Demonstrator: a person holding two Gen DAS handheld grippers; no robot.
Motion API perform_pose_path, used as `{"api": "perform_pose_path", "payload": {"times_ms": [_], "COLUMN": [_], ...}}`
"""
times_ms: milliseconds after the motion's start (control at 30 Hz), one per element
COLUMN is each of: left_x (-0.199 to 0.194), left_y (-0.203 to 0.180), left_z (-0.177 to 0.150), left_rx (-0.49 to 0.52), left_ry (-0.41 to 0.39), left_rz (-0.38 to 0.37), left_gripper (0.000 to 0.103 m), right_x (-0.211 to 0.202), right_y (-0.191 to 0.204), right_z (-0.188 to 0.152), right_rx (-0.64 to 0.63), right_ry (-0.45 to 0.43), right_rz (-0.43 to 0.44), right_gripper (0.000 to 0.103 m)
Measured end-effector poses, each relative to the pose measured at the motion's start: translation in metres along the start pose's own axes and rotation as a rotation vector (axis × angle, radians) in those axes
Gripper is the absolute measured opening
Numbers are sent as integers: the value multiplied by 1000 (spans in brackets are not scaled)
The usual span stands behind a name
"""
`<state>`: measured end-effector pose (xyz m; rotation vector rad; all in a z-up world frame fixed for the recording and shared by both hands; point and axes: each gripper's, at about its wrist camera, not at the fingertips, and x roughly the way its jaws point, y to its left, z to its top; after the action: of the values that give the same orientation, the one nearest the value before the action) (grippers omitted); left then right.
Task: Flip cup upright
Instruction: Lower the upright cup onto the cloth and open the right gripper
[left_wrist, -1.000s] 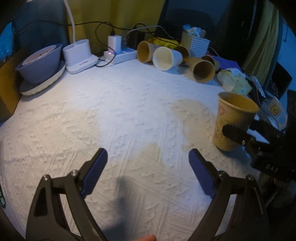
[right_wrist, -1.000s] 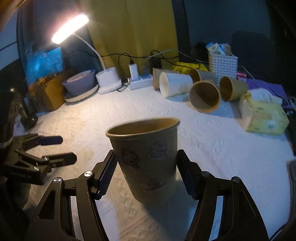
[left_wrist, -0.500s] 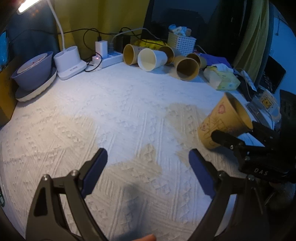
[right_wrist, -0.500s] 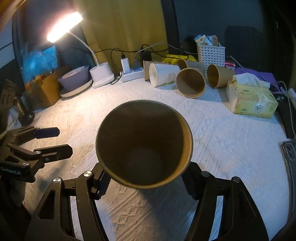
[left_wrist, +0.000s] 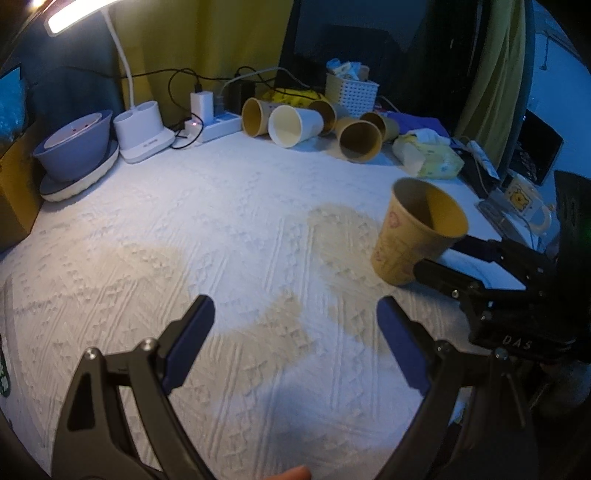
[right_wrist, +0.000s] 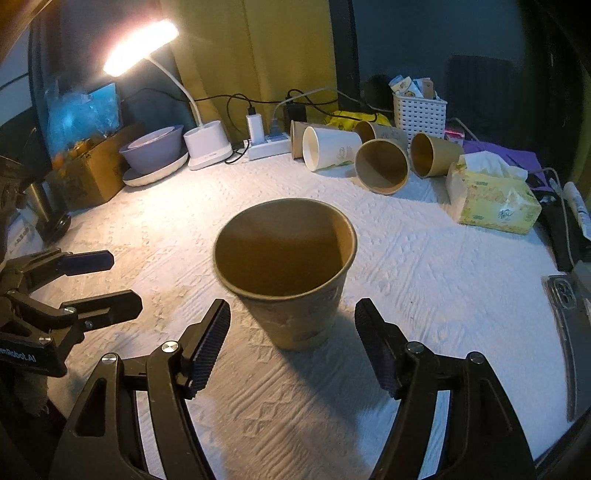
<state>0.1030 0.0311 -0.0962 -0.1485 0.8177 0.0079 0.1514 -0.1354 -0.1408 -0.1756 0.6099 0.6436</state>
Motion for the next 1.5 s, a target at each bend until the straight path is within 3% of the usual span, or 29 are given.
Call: {"api": "perform_pose_path", "payload": {"times_ms": [367,1500], "left_x": [-33,-158], "left_y": [-8,-16], "left_z": [-9,-6], "left_rx": [7,30], "left_ry": [-57,-381], "left_rz": [2,18], "left_gripper": [90,91], "right_x": [-38,-163], "right_y": [13,66], "right_z": [-5,18], "right_rx": [-8,-99], "right_ry": [-44,-258], "right_rz": [-32,-94], "right_gripper": [73,73]}}
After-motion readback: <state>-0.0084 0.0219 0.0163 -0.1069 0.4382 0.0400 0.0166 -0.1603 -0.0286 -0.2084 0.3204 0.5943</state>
